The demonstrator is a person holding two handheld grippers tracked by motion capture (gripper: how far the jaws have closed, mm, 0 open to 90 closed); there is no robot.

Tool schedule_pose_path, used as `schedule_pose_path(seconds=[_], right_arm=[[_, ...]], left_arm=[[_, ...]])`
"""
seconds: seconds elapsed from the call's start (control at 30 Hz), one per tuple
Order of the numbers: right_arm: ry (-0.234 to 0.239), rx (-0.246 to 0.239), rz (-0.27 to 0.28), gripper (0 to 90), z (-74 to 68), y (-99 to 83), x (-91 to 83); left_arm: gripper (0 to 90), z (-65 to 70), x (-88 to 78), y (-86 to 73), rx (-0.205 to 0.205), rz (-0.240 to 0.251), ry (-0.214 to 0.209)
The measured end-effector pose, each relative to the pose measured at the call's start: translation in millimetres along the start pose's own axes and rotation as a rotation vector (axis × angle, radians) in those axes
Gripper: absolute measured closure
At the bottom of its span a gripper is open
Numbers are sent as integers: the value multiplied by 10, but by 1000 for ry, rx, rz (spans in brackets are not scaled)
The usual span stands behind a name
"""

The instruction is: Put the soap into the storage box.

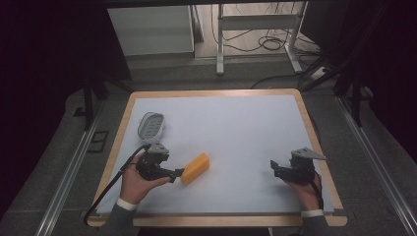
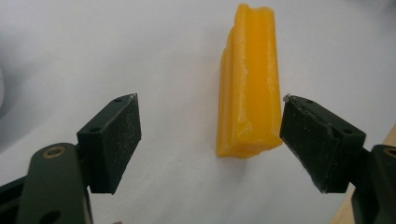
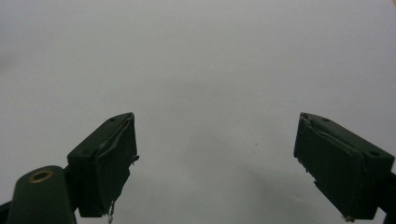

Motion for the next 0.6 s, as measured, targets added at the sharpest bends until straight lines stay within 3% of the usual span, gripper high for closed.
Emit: schedule_pose_path(seconds=[0.27,0.33,0.6], right_arm=[[-1,-1,-3,131,3,-7,5],[-1,0,-5,131,2,-10,8],[-4,4,-4,131,13,-13,7]], left_arm=[[211,23,35,-8,2,-8,2],[211,29,53,-11,13,-20,20],[212,133,102,71,46,-29,11]])
Point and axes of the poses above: each handheld gripper's, and its own axes: x roughly forward along the jaws, y roughly out of its top, z roughly to its right, the point moved 10 cm from there along x, roughly forward along the jaws, and after that the axes turned 7 degrees about -y, right-handed, at the moved point
